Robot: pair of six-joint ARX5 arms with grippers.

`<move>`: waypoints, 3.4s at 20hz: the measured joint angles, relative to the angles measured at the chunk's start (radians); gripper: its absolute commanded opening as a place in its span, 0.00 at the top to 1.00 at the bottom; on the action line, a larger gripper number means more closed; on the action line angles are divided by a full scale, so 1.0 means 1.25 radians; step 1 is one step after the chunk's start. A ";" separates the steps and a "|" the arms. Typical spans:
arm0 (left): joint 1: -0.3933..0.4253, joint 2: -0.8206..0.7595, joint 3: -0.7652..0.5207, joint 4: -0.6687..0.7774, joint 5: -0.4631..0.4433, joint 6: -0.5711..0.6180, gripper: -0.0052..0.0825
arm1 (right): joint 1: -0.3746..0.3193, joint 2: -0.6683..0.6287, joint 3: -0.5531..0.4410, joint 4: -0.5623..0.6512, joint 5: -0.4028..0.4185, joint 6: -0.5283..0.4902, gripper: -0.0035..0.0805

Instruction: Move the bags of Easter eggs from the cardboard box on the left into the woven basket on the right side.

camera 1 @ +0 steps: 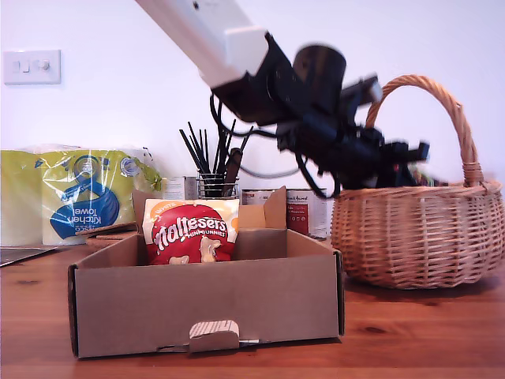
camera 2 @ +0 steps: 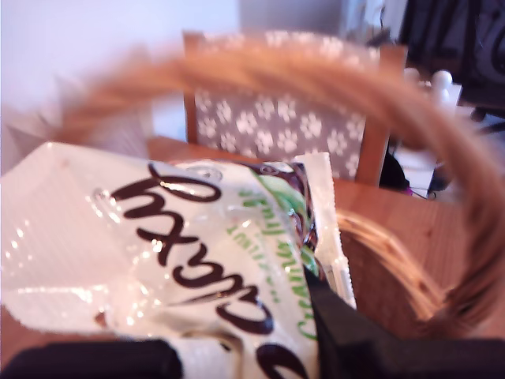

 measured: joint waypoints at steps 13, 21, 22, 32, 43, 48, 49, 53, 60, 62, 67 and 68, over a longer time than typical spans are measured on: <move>-0.014 0.000 0.100 -0.112 0.109 0.051 0.41 | 0.000 0.000 0.000 0.000 0.000 0.000 0.97; 0.002 0.000 0.277 -0.427 0.106 0.078 0.66 | 0.000 0.000 0.000 0.000 0.000 0.000 0.97; 0.008 0.000 0.289 -0.468 0.103 0.081 0.72 | 0.000 0.000 0.000 0.000 0.000 0.000 0.97; 0.080 -0.018 0.301 -0.700 0.088 0.114 0.97 | 0.000 0.007 0.000 0.002 0.006 0.000 0.97; 0.085 -0.149 0.302 -0.833 0.042 0.168 0.97 | 0.000 0.070 0.000 0.045 0.027 -0.002 0.97; 0.094 -0.150 0.302 -0.859 0.035 0.171 0.97 | 0.000 0.085 0.000 0.046 0.031 -0.002 0.97; 0.092 -0.150 0.302 -0.860 0.027 0.165 0.97 | 0.000 0.085 0.000 0.047 0.033 -0.002 0.97; 0.092 -0.150 0.302 -0.840 0.022 0.146 0.97 | 0.000 0.085 0.000 0.050 0.047 -0.002 0.97; 0.092 -0.211 0.161 -0.629 -0.002 0.094 0.97 | 0.000 0.087 0.000 0.051 0.051 -0.002 0.97; 0.092 -0.263 0.033 -0.515 -0.010 0.071 0.97 | 0.000 0.087 0.000 0.052 0.051 -0.002 0.97; 0.092 -0.450 -0.316 -0.240 -0.039 0.051 0.97 | 0.000 0.087 0.000 0.052 0.051 -0.002 0.97; 0.095 -0.496 -0.367 -0.231 -0.036 0.071 0.97 | 0.000 0.087 0.000 0.052 0.051 -0.002 0.97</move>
